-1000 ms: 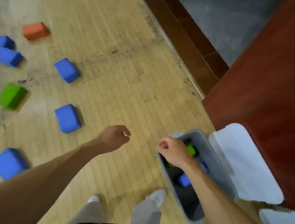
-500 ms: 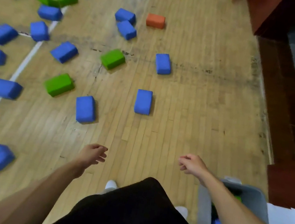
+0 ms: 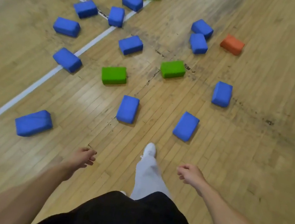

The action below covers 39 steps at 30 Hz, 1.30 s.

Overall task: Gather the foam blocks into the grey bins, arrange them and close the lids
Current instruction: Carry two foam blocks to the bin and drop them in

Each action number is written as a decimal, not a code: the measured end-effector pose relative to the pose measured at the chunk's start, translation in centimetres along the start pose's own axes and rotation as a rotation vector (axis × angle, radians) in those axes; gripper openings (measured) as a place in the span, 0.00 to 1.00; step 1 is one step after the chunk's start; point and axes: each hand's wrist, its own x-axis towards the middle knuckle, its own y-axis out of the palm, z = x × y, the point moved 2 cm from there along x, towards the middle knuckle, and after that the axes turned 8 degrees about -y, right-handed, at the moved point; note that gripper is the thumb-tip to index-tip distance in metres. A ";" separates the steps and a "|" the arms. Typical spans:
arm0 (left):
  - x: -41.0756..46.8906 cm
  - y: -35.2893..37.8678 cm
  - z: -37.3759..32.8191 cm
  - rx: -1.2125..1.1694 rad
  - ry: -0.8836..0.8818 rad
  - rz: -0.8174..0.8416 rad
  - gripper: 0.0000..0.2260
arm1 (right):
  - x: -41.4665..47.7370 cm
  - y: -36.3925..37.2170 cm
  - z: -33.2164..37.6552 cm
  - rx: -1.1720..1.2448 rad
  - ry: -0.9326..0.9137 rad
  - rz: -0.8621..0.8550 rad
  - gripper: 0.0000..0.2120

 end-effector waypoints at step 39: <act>79.3 13.2 -17.8 0.528 0.211 -0.160 0.26 | 78.3 29.4 3.9 -0.319 -0.331 0.168 0.47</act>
